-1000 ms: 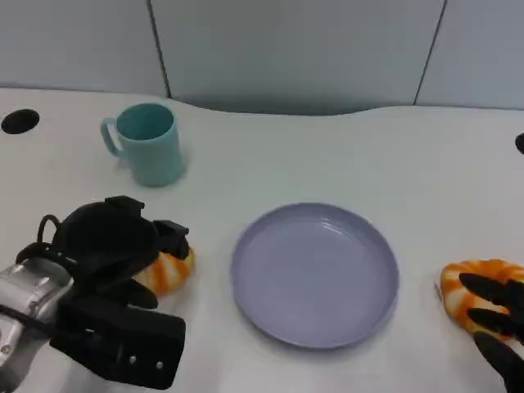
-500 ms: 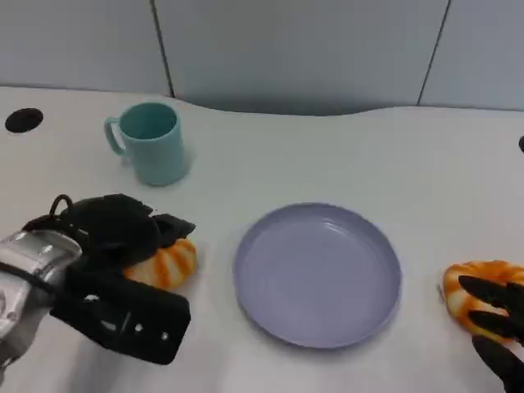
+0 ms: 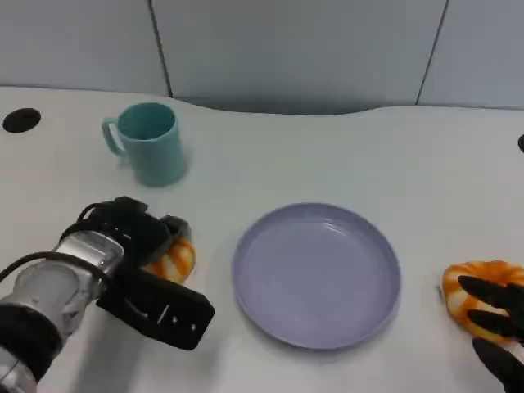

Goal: Grasp the bread from the table and place it into the plate.

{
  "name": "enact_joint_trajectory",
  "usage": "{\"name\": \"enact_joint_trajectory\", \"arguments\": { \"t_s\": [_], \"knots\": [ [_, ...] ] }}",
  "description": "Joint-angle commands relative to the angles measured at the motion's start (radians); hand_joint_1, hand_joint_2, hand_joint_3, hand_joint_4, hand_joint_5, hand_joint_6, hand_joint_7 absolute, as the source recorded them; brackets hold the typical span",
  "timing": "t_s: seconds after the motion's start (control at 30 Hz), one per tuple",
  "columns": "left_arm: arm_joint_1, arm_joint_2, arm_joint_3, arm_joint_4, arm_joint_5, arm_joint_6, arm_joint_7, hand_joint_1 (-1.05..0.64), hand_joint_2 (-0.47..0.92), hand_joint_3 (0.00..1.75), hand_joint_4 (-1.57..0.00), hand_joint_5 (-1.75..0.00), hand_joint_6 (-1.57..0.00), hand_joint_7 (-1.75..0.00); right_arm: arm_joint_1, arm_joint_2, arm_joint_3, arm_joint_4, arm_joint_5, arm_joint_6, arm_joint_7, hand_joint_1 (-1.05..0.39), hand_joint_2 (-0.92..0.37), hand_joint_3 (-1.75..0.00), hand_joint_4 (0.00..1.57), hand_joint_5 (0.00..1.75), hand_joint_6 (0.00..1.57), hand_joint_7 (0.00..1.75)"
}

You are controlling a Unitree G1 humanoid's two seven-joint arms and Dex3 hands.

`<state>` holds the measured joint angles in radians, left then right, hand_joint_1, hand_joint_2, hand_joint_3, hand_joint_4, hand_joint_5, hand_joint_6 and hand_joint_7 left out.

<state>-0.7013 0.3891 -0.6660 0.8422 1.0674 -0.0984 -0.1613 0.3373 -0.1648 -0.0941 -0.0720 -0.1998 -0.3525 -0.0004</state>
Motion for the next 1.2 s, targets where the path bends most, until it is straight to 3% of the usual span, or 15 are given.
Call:
{"name": "enact_joint_trajectory", "arguments": {
  "t_s": [0.03, 0.23, 0.37, 0.57, 0.67, 0.77, 0.8, 0.87, 0.93, 1.03, 1.2],
  "knots": [
    [-0.038, -0.034, -0.033, 0.132, -0.010, 0.015, 0.026, -0.82, 0.92, 0.19, -0.01, -0.01, -0.04, -0.01, 0.009, -0.011, -0.010, -0.010, 0.016, -0.014, 0.000, -0.39, -0.92, -0.36, 0.93, 0.01, 0.78, 0.00],
    [-0.074, -0.051, -0.043, 0.244, -0.059, -0.004, 0.045, -0.89, 0.92, 0.20, -0.01, 0.00, 0.00, 0.00, 0.013, -0.018, -0.017, -0.009, 0.019, -0.029, 0.002, -0.39, -0.92, -0.37, 0.93, 0.00, 0.77, 0.00],
    [-0.077, -0.073, -0.048, 0.310, -0.067, 0.000, 0.172, -0.69, 0.92, 0.09, -0.14, -0.07, -0.07, -0.02, 0.016, -0.014, -0.019, -0.010, 0.025, -0.038, 0.000, -0.38, -0.92, -0.37, 0.93, 0.00, 0.77, 0.00],
    [-0.083, -0.095, -0.025, 0.349, -0.121, -0.008, 0.319, -0.42, 0.92, 0.14, -0.35, -0.20, -0.25, -0.09, 0.023, -0.011, -0.017, -0.024, 0.038, -0.030, 0.004, -0.39, -0.92, -0.38, 0.92, 0.00, 0.76, 0.00],
    [-0.084, -0.097, 0.008, 0.349, -0.173, -0.036, 0.340, -0.34, 0.92, 0.07, -0.28, -0.86, -0.44, -0.11, 0.027, -0.012, -0.016, -0.043, 0.032, -0.005, 0.006, -0.39, -0.92, -0.39, 0.92, 0.00, 0.76, 0.00],
    [-0.076, -0.096, 0.025, 0.350, -0.200, -0.067, 0.436, -0.31, 0.92, 0.04, -0.37, -1.32, -0.56, -0.13, 0.027, -0.011, -0.018, -0.044, 0.030, -0.013, 0.000, -0.39, -0.92, -0.40, 0.91, 0.00, 0.76, 0.00],
    [-0.074, -0.094, 0.028, 0.352, -0.204, -0.084, 0.465, -0.31, 0.92, 0.03, -0.38, -1.46, -0.60, -0.24, 0.028, -0.009, -0.019, -0.047, 0.023, -0.011, -0.007, -0.39, -0.92, -0.39, 0.92, 0.00, 0.77, 0.00],
    [-0.074, -0.092, 0.026, 0.357, -0.210, -0.103, 0.493, -0.31, 0.92, 0.01, -0.39, -1.69, -0.40, -1.06, 0.028, -0.005, -0.021, -0.051, 0.015, -0.006, -0.016, -0.39, -0.92, -0.39, 0.93, 0.01, 0.77, 0.01],
    [-0.082, -0.091, 0.011, 0.368, -0.205, -0.115, 0.485, -0.31, 0.92, 0.02, -0.50, -1.73, -0.41, -1.37, 0.025, -0.005, -0.022, -0.044, 0.011, -0.026, -0.023, -0.38, -0.92, -0.38, 0.93, 0.01, 0.78, 0.01],
    [-0.086, -0.086, 0.016, 0.375, -0.220, -0.150, 0.486, -0.31, 0.92, 0.04, -0.68, -1.74, -0.48, -1.64, 0.023, -0.006, -0.021, -0.044, 0.009, -0.024, -0.028, -0.37, -0.92, -0.38, 0.93, 0.01, 0.78, 0.01],
    [-0.089, -0.083, 0.072, 0.383, -0.302, -0.214, 0.388, -0.25, 0.92, 0.18, -0.72, -1.75, -0.51, -1.74, 0.022, -0.004, -0.019, -0.051, 0.009, -0.006, -0.029, -0.38, -0.92, -0.38, 0.93, 0.01, 0.79, 0.01]
  ]
}}
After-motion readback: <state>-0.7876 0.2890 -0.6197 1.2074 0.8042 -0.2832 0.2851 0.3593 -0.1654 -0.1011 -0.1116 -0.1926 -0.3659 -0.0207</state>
